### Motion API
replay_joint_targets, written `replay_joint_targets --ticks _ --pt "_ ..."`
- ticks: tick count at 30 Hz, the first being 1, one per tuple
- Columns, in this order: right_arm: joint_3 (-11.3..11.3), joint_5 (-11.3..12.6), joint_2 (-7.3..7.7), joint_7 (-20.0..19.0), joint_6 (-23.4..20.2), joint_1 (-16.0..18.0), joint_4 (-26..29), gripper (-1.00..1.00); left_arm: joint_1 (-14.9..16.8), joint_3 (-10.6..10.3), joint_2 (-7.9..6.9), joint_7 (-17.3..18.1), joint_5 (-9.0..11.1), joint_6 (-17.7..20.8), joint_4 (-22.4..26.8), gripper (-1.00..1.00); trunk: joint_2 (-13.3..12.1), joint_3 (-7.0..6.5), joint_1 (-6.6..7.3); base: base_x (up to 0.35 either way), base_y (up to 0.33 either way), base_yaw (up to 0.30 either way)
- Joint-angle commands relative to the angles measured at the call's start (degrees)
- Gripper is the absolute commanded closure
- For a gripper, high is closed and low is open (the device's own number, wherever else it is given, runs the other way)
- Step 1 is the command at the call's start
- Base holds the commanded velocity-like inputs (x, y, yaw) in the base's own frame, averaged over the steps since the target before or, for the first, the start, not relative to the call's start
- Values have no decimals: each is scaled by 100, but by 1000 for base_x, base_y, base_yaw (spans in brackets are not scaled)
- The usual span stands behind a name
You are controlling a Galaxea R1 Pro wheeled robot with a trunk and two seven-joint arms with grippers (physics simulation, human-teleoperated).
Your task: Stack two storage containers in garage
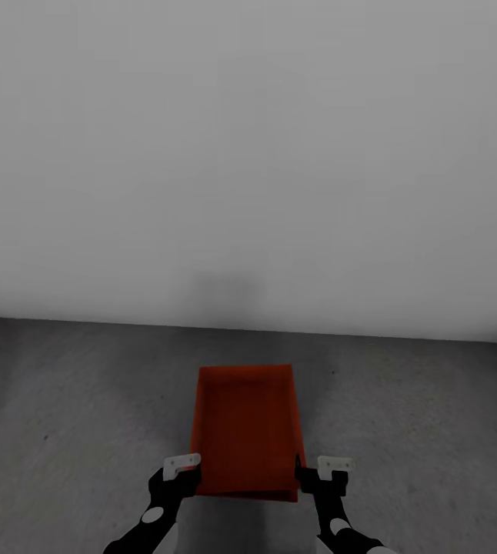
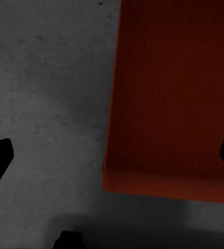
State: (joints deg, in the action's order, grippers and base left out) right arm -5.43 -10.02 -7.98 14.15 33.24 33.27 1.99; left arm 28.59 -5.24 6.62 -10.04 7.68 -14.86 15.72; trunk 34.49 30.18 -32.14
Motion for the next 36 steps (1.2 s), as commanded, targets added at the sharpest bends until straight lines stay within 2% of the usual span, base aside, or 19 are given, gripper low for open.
replay_joint_targets --ticks 1,15,36 --pt "-46 -61 -2 27 14 4 -6 -100 4 -49 -2 -40 63 -21 -3 -100 6 6 -2 0 0 0" --pt "-46 -61 -2 27 16 4 -6 -100 -1 -48 6 -67 82 -17 -8 -100 6 6 -2 -26 0 0" --pt "-46 -61 -2 27 9 4 -6 -100 1 -47 -11 -26 103 0 1 -100 6 6 -2 -323 0 0"
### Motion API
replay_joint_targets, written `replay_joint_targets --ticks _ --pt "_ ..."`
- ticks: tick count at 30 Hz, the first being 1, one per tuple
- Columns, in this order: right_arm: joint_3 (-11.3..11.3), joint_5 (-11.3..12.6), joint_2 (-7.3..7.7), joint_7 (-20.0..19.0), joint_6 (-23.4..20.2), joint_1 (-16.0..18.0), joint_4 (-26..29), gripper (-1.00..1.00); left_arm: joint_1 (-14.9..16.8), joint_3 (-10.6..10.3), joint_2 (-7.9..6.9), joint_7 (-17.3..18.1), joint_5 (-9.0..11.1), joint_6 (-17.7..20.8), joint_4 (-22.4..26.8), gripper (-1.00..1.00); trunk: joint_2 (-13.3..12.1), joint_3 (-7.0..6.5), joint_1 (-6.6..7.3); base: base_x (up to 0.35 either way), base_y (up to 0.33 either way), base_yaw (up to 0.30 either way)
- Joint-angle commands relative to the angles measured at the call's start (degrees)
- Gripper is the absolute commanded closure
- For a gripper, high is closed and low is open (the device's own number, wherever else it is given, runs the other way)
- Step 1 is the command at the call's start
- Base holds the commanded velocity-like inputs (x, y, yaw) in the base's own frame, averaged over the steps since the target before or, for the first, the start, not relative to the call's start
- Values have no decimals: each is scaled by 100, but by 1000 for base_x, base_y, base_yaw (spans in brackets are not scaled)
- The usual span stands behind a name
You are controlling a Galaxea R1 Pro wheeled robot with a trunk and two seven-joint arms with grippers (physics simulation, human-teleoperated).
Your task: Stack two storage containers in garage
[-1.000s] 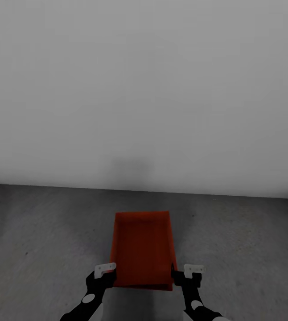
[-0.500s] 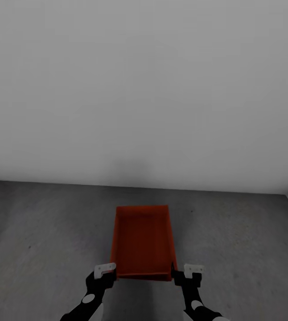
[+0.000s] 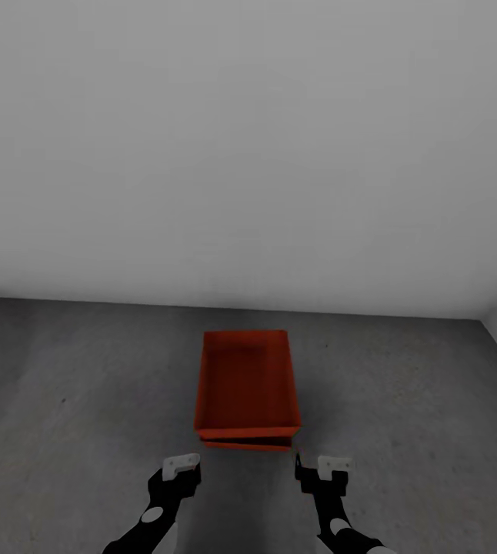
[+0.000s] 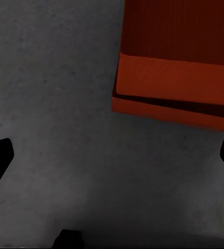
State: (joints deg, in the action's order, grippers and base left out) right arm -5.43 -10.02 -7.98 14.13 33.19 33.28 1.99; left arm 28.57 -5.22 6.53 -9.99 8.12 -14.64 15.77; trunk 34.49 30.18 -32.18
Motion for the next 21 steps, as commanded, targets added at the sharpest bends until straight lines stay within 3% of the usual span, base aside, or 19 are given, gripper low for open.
replay_joint_targets --ticks 1,21 --pt "-46 -61 -2 28 15 4 -6 -100 2 -50 -2 -30 58 -22 -4 -100 6 6 2 -346 0 0" --pt "-46 -61 -2 28 20 4 -6 -100 2 -50 -3 -29 41 -30 -13 -100 6 6 2 -346 0 0"
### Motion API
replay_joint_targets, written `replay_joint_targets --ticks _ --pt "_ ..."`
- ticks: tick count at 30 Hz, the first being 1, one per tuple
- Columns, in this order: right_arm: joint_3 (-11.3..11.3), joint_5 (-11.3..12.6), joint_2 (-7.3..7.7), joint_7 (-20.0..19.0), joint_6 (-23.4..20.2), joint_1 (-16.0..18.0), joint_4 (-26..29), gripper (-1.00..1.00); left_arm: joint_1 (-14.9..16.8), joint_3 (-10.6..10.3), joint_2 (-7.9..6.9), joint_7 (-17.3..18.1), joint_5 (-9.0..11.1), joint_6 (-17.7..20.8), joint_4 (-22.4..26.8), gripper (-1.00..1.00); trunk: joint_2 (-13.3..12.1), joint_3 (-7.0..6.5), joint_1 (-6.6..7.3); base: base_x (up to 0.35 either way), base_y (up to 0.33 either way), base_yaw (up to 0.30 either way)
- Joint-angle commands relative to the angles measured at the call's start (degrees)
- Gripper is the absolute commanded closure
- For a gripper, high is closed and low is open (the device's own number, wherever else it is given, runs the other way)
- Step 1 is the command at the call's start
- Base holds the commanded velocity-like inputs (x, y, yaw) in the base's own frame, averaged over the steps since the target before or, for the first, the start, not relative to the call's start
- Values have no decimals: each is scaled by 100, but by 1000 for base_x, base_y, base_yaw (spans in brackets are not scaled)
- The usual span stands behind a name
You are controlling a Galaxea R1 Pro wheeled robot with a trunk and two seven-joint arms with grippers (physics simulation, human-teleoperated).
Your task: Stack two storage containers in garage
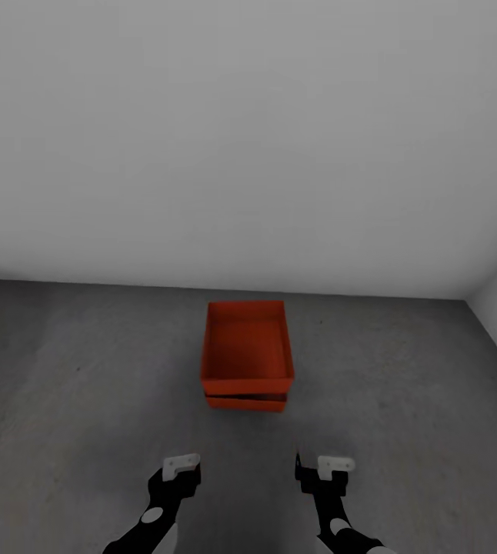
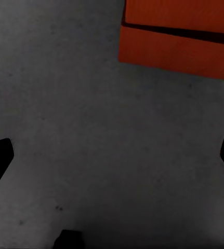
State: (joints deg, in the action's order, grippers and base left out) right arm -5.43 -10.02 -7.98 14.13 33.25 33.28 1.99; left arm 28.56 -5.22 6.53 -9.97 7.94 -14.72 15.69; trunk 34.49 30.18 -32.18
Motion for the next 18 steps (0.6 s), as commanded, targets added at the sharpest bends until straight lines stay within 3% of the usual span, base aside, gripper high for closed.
replay_joint_targets --ticks 1,8,13,18 --pt "-46 -61 -2 28 14 4 -6 -100 4 -50 -2 -31 58 -22 -4 -100 6 6 2 -346 0 0" --pt "-46 -67 -2 28 36 4 -6 -100 5 -46 -7 -28 63 -31 0 -100 6 6 2 -314 0 0" --pt "-42 -21 53 30 54 4 -6 -100 5 -44 -32 -8 66 -38 19 -100 6 6 2 -103 0 0" --pt "-41 -12 663 32 13 4 -6 -100 3 -33 -114 -4 83 9 32 -100 6 6 2 -18 0 0"
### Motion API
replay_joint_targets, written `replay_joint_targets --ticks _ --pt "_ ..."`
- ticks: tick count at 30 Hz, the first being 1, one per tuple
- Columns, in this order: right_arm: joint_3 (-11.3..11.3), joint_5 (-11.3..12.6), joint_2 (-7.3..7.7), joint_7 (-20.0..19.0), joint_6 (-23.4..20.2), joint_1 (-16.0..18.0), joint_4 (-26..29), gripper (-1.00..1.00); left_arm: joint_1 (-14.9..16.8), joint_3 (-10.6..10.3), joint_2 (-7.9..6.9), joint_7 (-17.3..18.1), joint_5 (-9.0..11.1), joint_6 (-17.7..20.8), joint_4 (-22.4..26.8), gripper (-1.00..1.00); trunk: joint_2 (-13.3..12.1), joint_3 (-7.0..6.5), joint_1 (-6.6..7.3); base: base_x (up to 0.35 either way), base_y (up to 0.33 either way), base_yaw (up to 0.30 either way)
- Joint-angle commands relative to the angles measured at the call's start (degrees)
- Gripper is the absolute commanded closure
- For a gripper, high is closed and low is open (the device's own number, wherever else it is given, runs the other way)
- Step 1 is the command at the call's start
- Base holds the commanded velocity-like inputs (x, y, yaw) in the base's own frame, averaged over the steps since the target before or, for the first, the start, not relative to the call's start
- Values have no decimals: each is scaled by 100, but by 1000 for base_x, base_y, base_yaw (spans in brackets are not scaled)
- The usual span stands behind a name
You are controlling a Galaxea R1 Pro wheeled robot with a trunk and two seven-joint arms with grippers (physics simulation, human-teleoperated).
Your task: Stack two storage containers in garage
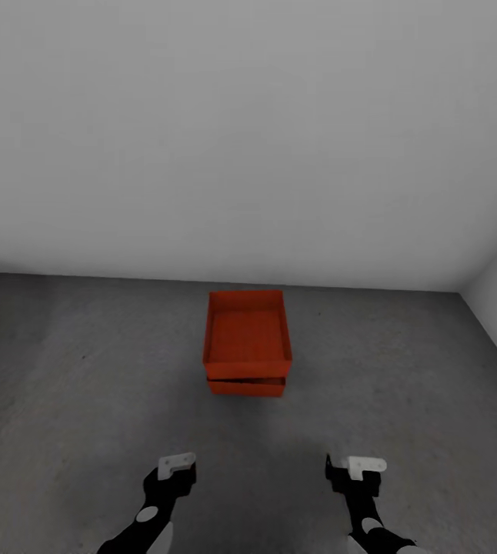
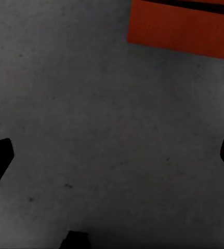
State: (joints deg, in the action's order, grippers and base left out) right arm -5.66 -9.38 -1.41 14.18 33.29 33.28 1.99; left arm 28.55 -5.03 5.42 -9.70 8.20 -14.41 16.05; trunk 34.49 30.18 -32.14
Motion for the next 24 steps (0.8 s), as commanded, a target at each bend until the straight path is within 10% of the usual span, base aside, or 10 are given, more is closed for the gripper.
replay_joint_targets --ticks 1,6,10,15,24 --pt "-19 -72 85 24 4 3 -6 -100 3 -46 -23 -31 63 -15 -5 -100 6 6 -1 -6 0 0" --pt "-19 -49 659 11 -17 3 -25 -100 2 -28 -279 -33 213 41 25 -100 6 6 -1 -2 0 0" --pt "-22 -39 1196 -1 -53 -41 -309 -100 1 -22 -776 -30 882 586 -114 -100 6 6 -1 0 0 0" --pt "-27 -37 1390 2 -75 -37 -375 -100 1 -37 -1297 105 1311 850 -709 -100 6 6 -1 0 0 0" --pt "-23 -37 1653 -43 -919 -454 -395 -100 -42 -48 -1548 716 1470 929 -1571 -100 6 6 -1 0 0 0"
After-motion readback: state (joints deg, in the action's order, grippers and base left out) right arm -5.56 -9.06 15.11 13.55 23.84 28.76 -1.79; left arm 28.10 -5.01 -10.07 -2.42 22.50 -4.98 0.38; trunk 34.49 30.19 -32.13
